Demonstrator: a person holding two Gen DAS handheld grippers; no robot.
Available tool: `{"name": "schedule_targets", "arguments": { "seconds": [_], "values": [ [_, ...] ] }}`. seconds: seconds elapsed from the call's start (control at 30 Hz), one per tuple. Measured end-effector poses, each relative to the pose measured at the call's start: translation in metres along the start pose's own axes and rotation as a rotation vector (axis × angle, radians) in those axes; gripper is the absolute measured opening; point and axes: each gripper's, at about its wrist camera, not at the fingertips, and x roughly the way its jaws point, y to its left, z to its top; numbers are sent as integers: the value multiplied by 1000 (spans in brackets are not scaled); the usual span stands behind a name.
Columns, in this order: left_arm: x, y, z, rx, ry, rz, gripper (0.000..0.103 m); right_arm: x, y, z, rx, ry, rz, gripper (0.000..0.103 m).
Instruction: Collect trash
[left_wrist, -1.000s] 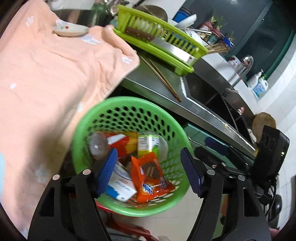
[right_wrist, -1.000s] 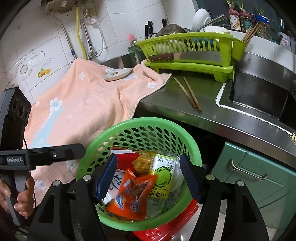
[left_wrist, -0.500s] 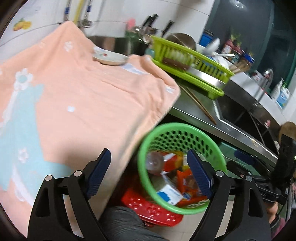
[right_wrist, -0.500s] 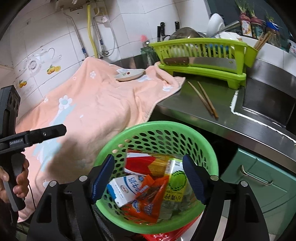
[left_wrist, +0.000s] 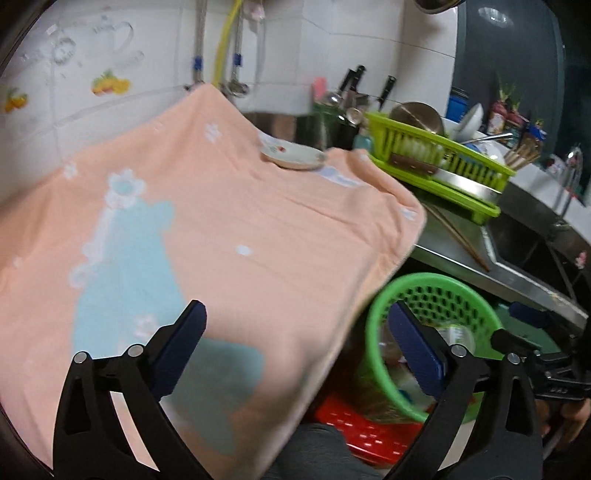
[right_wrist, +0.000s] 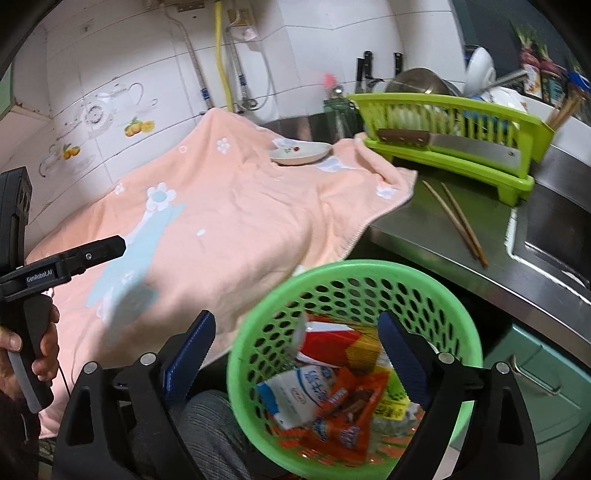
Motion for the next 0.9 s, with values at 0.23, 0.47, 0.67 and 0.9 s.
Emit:
{"name": "schedule_targets", "arguments": {
  "seconds": [0.23,0.47,0.67,0.9],
  "values": [
    [-13,14,3,25,-34,95,98,12,28,12,-50,2,27,89],
    [-26,42,1,-20,-71,201,98,20,43,21,-66,5,44,90],
    [-34,64,-4,-88,-70,183,98,27,56,30,-74,6,60,90],
    [-34,62,-8,-110,-67,127,98,26,72,33,-121,-13,34,91]
  ]
}}
